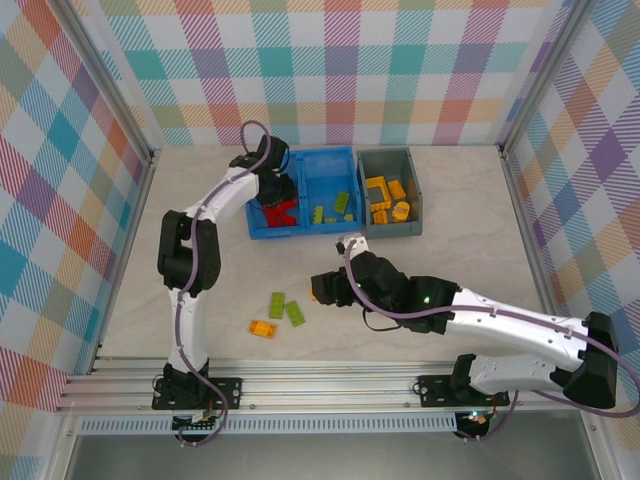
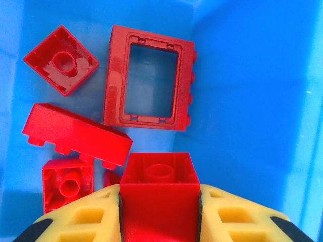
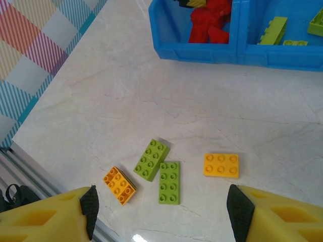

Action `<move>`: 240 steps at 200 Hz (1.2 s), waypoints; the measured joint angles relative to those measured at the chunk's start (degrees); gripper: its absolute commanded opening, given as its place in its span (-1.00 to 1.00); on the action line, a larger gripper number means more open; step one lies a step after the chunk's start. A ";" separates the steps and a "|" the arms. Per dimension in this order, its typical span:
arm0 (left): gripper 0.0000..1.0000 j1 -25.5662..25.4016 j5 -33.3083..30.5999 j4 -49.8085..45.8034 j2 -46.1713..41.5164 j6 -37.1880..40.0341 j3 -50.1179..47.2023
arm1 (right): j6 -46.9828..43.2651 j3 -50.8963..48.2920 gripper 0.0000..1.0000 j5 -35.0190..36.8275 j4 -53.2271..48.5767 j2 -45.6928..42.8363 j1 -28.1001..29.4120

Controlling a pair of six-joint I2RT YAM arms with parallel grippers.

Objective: Sort the legos into containers by color

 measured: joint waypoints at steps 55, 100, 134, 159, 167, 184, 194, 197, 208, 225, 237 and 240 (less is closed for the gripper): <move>-0.35 0.35 1.55 0.42 1.66 -0.94 -0.04 | 0.20 -0.59 0.40 -1.86 0.52 -0.70 -1.38; -0.15 0.90 1.92 1.77 1.79 -2.62 -0.24 | 0.70 -0.90 0.40 -2.91 0.76 -0.70 -1.36; 0.02 1.14 2.03 1.73 1.79 -3.02 -0.24 | 1.29 -1.62 0.40 -2.99 0.79 -0.70 -1.38; -0.03 1.14 2.78 1.95 1.38 -3.02 -1.05 | 1.31 -1.73 0.40 -3.13 0.79 -0.66 -1.36; -0.05 1.14 2.97 1.97 0.92 -3.04 -1.64 | 1.36 -1.73 0.40 -3.13 0.76 -0.52 -1.38; -0.06 1.14 2.97 2.51 -1.53 -3.19 -3.89 | 1.95 -1.22 0.40 -3.17 0.02 1.03 -2.05; -0.06 1.14 2.97 3.15 -4.11 -3.61 -6.19 | 2.19 -0.20 0.40 -3.34 -1.22 2.95 -2.51; -0.06 1.14 2.95 3.17 -5.07 -3.82 -6.93 | 2.23 0.11 0.41 -3.39 -1.46 3.78 -2.69; -0.05 1.14 2.93 3.91 -9.60 -4.35 -10.58 | 2.36 1.36 0.44 -3.87 -2.32 6.97 -3.48; -0.03 0.66 2.78 4.74 -18.80 -4.74 -16.83 | 2.60 3.65 0.53 -4.81 -4.55 12.48 -4.70; -0.01 -0.22 2.05 5.11 -26.56 -4.74 -21.66 | 2.64 5.70 0.57 -5.62 -6.78 16.57 -5.66; 0.00 -0.52 1.73 5.38 -28.63 -4.74 -22.99 | 2.64 6.32 0.58 -5.92 -7.52 17.49 -5.92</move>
